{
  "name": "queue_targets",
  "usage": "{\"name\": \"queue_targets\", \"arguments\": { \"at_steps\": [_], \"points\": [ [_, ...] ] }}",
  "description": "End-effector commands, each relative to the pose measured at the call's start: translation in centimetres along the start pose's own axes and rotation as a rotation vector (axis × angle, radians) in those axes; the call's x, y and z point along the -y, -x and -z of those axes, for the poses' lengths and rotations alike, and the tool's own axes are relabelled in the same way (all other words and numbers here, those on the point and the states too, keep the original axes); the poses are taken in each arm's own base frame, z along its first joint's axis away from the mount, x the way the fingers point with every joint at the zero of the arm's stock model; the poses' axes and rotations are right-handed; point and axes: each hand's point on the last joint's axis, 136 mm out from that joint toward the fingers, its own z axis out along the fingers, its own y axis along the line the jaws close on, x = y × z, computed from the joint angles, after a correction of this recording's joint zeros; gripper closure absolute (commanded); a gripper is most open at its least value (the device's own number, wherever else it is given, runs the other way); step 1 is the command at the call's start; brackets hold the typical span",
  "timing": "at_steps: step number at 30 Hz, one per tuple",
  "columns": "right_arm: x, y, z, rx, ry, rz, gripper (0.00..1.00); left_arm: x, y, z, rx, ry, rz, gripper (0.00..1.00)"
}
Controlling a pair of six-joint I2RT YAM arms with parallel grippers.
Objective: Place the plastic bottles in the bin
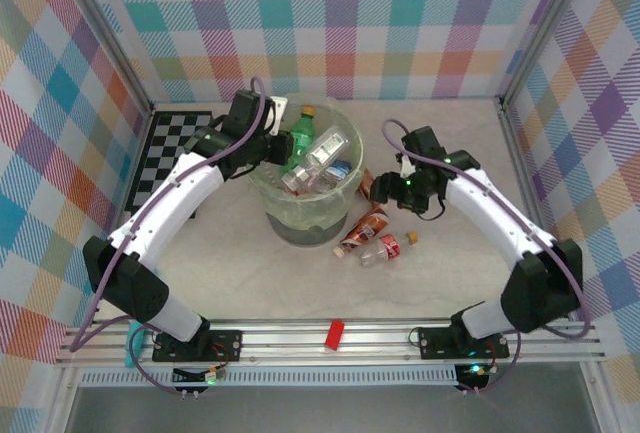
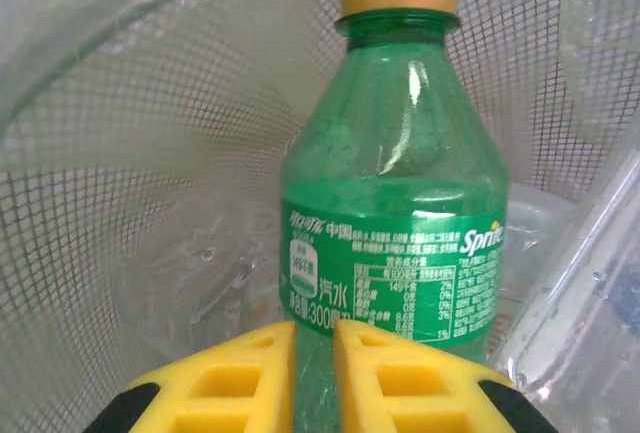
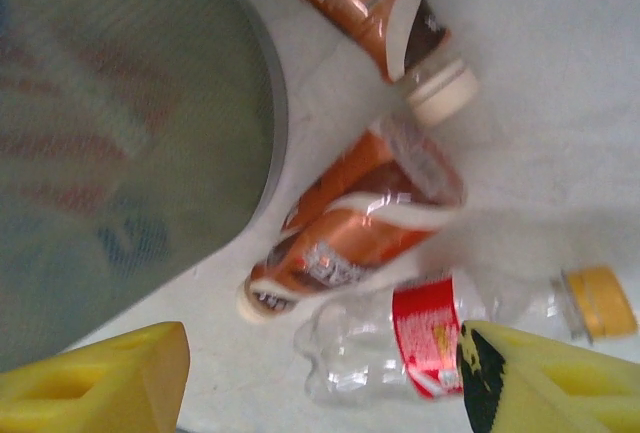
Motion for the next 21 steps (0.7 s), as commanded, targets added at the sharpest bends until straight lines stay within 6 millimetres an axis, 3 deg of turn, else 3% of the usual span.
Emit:
{"name": "queue_targets", "arguments": {
  "at_steps": [1,8,13,21],
  "points": [
    [-0.2,4.0,-0.9,0.093,-0.006,0.072,0.29,0.6,-3.1,0.2,-0.110,-0.039,0.011,0.82],
    [0.7,7.4,-5.8,0.061,0.010,0.112,0.25,1.0,-0.8,3.6,-0.033,-0.050,-0.002,0.81],
    [-1.1,8.1,-8.1,0.000,0.117,0.119,0.18,1.2,0.5,5.9,0.027,-0.056,0.001,0.79],
    [-2.2,9.1,-10.9,-0.049,0.188,0.101,0.15,1.9,1.5,7.9,0.082,-0.099,0.014,0.76]
  ]
}}
